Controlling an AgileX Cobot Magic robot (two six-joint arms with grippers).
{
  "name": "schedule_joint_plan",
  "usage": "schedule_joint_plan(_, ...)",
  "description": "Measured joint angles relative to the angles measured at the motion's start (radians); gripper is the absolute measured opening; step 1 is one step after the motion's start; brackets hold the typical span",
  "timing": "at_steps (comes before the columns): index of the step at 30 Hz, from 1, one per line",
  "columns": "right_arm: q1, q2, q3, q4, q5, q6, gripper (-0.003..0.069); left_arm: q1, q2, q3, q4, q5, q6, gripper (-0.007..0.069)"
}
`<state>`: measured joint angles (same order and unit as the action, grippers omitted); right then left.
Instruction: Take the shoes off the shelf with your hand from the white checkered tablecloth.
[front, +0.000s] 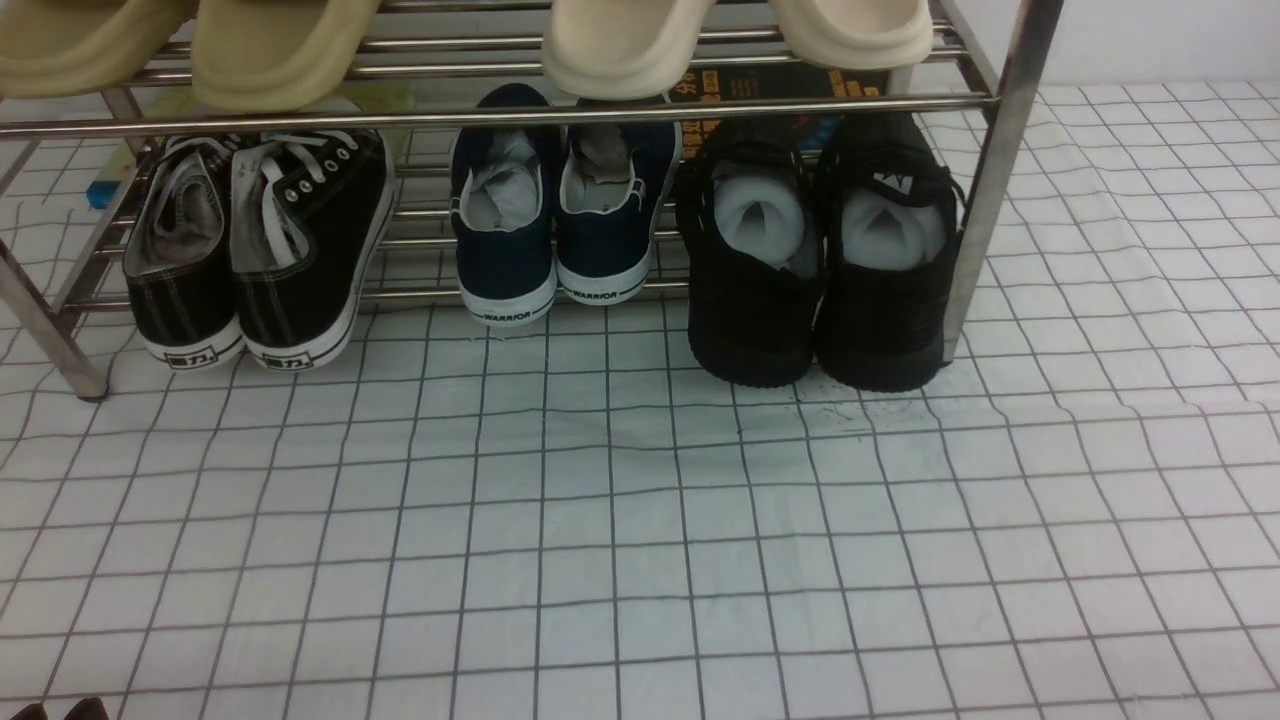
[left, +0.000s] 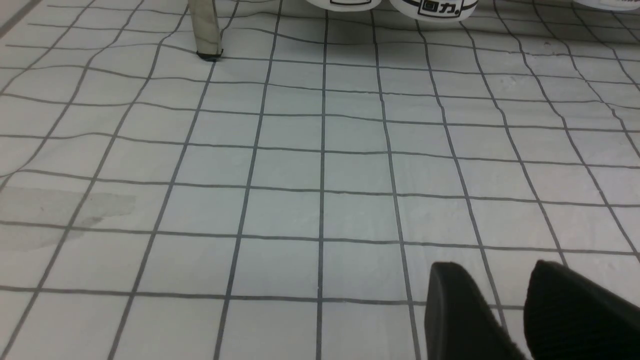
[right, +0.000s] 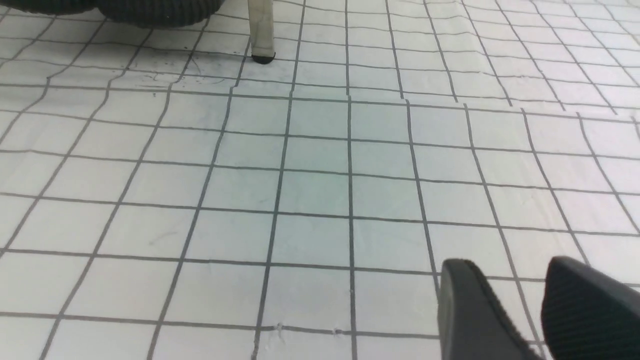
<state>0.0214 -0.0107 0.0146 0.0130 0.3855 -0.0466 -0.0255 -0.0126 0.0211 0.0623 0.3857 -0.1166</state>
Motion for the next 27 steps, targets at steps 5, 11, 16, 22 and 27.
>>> schedule_joint_plan(5, 0.000, 0.000, 0.007, 0.259, -0.040, 0.178, 0.0239, 0.000, 0.000, 0.000, 0.000, 0.000, 0.000, 0.0240)
schedule_joint_plan(11, 0.000, 0.000, 0.010, 0.612, -0.068, 0.386, 0.0239, 0.000, 0.000, 0.000, 0.000, 0.001, 0.000, 0.0240)
schedule_joint_plan(16, 0.000, 0.000, 0.010, 0.708, -0.147, 0.399, 0.0237, 0.000, 0.000, 0.000, 0.000, 0.001, 0.000, 0.0240)
schedule_joint_plan(22, 0.000, 0.013, -0.074, 0.699, -0.186, 0.212, 0.0107, 0.000, 0.000, 0.000, 0.000, 0.001, 0.000, 0.0240)
schedule_joint_plan(27, 0.000, 0.238, -0.317, 0.616, 0.042, -0.015, -0.0011, 0.000, 0.000, 0.000, 0.000, 0.001, 0.000, 0.0240)
